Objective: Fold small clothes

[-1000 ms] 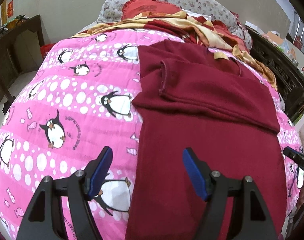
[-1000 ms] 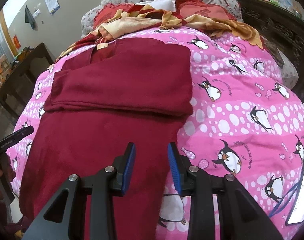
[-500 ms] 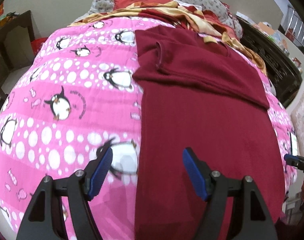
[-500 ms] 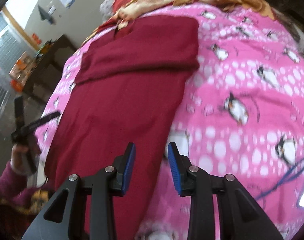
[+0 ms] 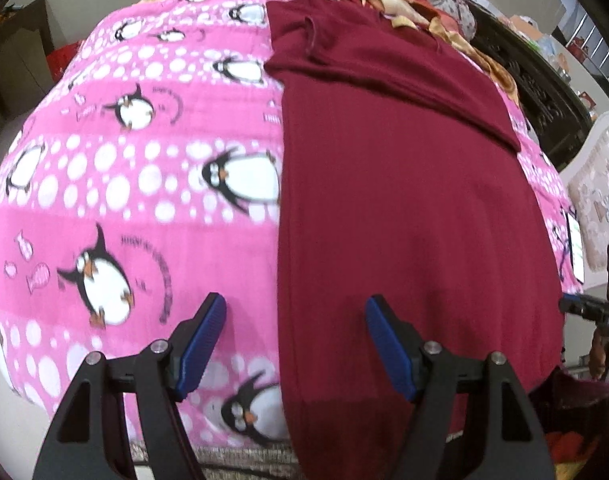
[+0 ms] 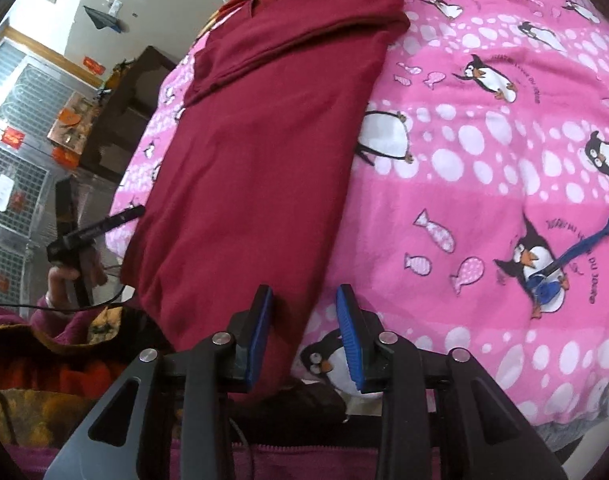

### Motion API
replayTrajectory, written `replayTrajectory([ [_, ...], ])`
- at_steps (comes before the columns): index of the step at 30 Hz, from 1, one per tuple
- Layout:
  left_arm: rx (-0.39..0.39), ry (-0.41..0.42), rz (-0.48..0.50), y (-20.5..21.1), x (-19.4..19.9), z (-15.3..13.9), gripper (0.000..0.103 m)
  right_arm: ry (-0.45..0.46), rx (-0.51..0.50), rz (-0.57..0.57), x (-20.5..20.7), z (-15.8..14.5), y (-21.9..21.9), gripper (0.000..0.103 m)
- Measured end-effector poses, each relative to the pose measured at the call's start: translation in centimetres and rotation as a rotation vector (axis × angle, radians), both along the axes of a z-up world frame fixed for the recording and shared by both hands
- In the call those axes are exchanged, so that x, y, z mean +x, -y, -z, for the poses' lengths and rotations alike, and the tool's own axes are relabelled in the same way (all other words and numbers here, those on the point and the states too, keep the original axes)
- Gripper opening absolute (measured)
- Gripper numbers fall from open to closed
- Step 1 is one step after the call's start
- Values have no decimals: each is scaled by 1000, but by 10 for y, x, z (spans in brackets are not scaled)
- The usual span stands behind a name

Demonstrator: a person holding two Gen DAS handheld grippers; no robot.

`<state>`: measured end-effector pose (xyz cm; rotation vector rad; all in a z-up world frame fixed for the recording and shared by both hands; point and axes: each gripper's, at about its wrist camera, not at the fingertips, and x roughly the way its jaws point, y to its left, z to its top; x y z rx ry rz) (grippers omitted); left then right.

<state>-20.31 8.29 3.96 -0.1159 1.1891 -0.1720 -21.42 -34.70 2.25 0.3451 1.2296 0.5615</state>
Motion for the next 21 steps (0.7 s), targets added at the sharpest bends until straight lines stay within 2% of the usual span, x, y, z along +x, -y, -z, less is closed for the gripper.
replayTrajectory([
  [12, -19, -45, 41, -2, -17, 3, 76, -2, -2, -115, -13, -4, -16, 35],
  [17, -66, -70, 71, 4, -19, 2, 76, -1, 25, -138, -16, -7, -17, 35],
  [21, -55, -70, 77, 7, -16, 4, 76, 26, 60, -168, -13, -11, -24, 35],
])
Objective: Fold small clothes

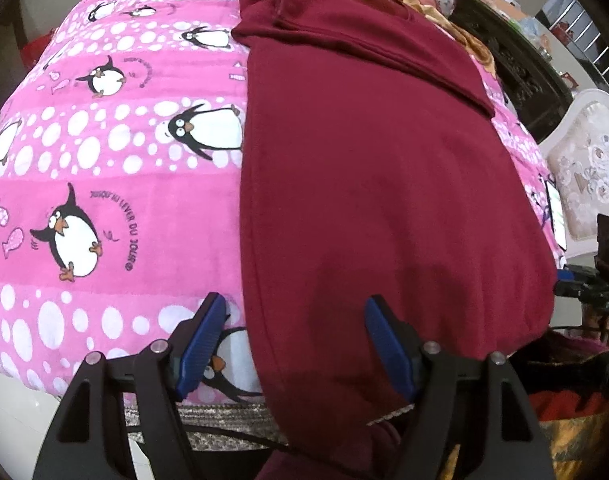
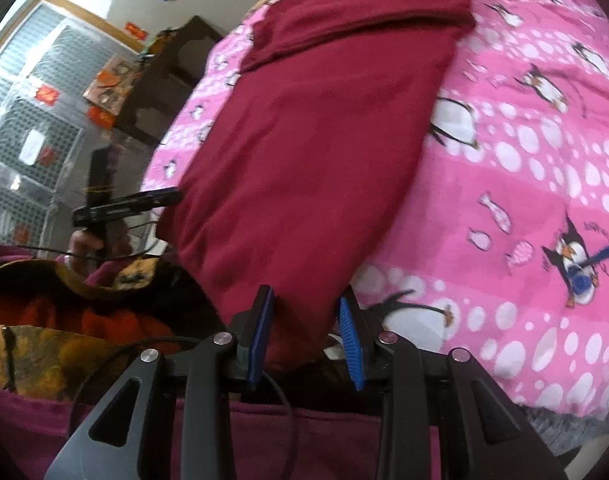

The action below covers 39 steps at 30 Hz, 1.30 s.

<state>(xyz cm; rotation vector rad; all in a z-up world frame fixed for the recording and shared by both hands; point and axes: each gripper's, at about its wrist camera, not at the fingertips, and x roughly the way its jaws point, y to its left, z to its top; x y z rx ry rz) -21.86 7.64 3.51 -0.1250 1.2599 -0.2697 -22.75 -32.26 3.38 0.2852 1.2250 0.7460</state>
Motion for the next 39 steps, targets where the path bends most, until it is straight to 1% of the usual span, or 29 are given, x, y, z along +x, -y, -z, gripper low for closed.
replayTrajectory([
  [4, -16, -7, 10, 0, -1, -2, 76, -9, -16, -34, 1, 3, -10, 35],
  [7, -23, -15, 21, -2, -4, -1, 76, -37, 2, -46, -1, 5, -7, 35],
  [11, -8, -13, 30, 2, -4, 0, 76, -44, 36, -51, 1, 9, -11, 35],
  [16, -17, -22, 28, 9, -2, 1, 75, -26, 10, -67, 2, 8, -18, 35],
  [18, -15, -25, 36, 11, -2, 1, 67, -20, 30, -52, 4, 5, -20, 34],
  [19, -12, -26, 38, 12, -2, 1, 61, -25, 40, -52, 5, 6, -21, 28],
  [20, -3, -26, 38, 13, -2, 1, 55, -31, 39, -54, 6, 7, -22, 27],
  [21, 1, -26, 39, 13, -2, 1, 52, -42, 32, -59, 8, 10, -25, 25],
  [23, 7, -25, 34, 12, -2, 2, 42, -57, 38, -65, 11, 14, -27, 23],
  [24, 8, -25, 25, 10, -2, 2, 40, -66, 49, -65, 13, 15, -28, 23],
  [25, 7, -26, 19, 10, -1, 3, 35, -71, 57, -66, 15, 15, -28, 21],
  [26, 5, -27, 10, 8, -1, 3, 30, -69, 57, -68, 16, 15, -29, 21],
  [27, 2, -29, 8, 8, -1, 3, 28, -59, 59, -75, 18, 12, -30, 19],
  [31, 20, -19, 34, 10, 1, -1, 13, -17, 79, -90, 24, -3, -33, 17],
  [32, 23, -16, 40, 11, 1, -3, 10, 4, 74, -93, 26, -8, -34, 16],
  [34, 23, -9, 52, 11, 4, -8, 8, 35, 73, -91, 30, -15, -34, 16],
  [39, -43, 69, 48, 3, 22, -43, 7, 125, 94, -31, 48, -41, -27, 14],
])
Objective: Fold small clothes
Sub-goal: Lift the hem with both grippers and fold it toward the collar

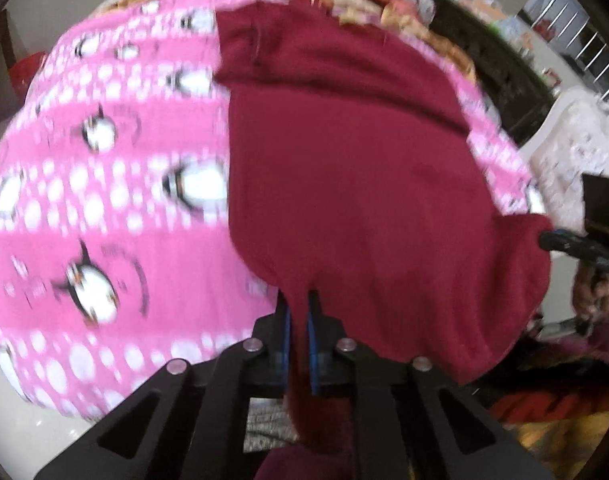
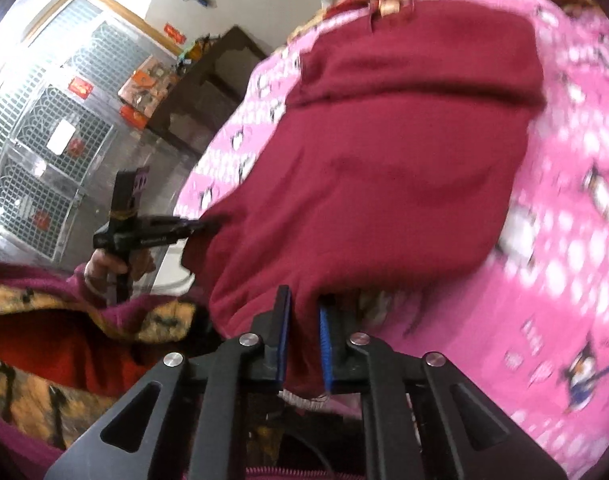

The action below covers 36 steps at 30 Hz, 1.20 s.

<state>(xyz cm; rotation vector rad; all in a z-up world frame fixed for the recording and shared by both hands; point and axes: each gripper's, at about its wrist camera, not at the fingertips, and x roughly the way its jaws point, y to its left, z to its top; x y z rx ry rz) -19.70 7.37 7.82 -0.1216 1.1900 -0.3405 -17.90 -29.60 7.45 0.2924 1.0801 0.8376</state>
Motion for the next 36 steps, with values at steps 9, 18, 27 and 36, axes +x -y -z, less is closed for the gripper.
replayTrajectory([
  [9, -108, 158, -87, -5, 75, -39, 7, 134, 76, 224, 45, -31, 22, 13],
  [18, -157, 212, -196, -6, 189, -51, 6, 192, 131, 413, 132, -52, 44, 12],
  [27, -164, 180, -254, -4, 253, -36, 7, 50, 57, 535, 233, -13, 52, 17],
  [36, -239, 102, -265, -17, 286, -27, 17, 78, 119, 601, 226, -24, 90, 35],
])
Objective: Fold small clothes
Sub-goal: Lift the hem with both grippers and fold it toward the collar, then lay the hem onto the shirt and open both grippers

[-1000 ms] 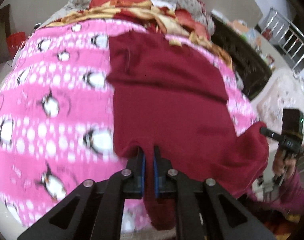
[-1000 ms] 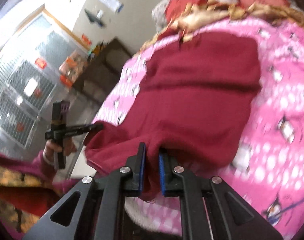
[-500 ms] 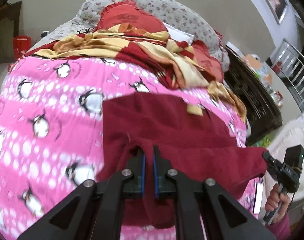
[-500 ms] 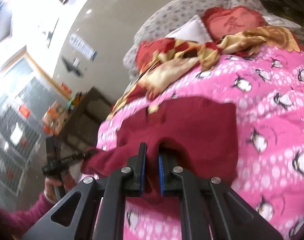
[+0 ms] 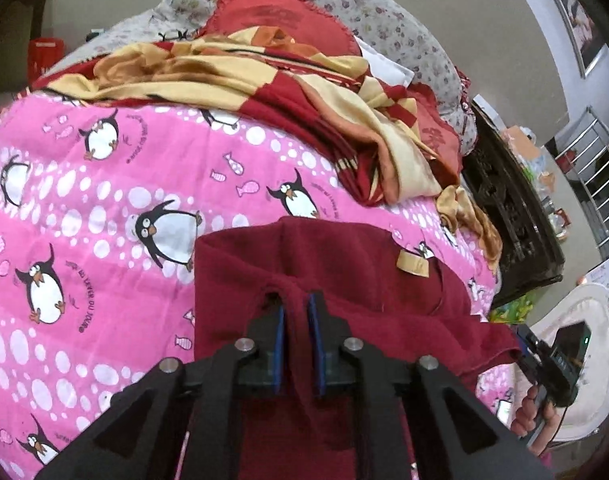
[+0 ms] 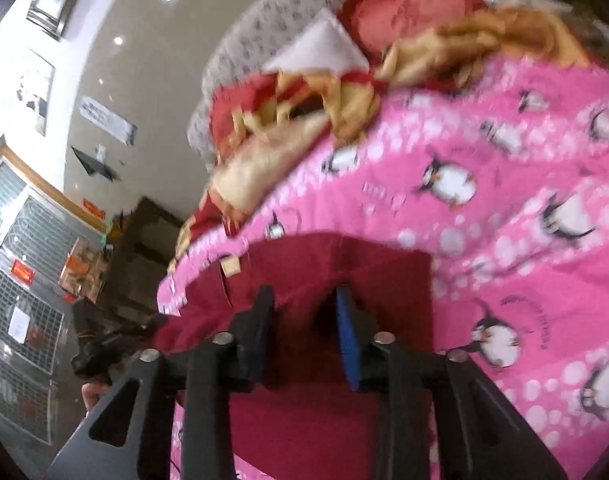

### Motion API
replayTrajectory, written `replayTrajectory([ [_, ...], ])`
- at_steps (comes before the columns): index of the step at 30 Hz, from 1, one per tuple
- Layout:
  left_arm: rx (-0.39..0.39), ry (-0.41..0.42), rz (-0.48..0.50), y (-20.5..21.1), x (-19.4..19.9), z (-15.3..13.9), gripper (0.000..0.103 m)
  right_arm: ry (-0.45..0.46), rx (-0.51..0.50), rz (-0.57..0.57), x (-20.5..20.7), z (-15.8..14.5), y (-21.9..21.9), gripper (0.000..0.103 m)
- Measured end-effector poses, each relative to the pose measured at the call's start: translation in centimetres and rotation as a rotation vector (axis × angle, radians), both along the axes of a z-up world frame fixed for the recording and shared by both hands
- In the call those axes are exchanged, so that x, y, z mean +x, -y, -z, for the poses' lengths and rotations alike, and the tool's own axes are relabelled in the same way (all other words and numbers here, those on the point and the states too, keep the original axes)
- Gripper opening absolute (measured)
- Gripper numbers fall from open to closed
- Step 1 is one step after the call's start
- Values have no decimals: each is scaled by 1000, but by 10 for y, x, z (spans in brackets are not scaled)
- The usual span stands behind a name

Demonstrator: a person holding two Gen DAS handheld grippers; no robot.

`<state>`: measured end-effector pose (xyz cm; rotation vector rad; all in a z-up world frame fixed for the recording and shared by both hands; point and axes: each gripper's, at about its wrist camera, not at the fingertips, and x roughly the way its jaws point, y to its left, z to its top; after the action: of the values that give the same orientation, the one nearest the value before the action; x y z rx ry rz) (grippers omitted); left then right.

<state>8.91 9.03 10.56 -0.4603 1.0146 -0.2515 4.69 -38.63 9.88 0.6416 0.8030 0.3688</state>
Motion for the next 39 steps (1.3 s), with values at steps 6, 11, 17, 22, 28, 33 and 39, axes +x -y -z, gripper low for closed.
replayTrajectory([
  [6, 17, 162, -41, -20, -30, -33, 69, 60, -135, -129, -41, -4, -10, 34],
  [11, 89, 164, 21, -18, -51, -34, 72, 55, -322, -296, -36, 16, -68, 31],
  [17, 123, 140, 36, -12, -70, -21, 72, 116, -316, -189, 43, -4, -92, 31],
  [22, 125, 127, 72, 3, -69, -14, 73, 40, -388, -97, 81, 2, -90, 31],
  [28, 166, 154, 48, 28, -34, -4, 73, 149, -375, -56, 34, -17, -73, 31],
  [33, 276, 84, -86, 31, 14, 31, 72, 45, -419, 2, 65, 4, -64, 31],
  [39, 337, 49, -116, 33, 31, 46, 75, -55, -470, 4, 87, 25, -67, 30],
])
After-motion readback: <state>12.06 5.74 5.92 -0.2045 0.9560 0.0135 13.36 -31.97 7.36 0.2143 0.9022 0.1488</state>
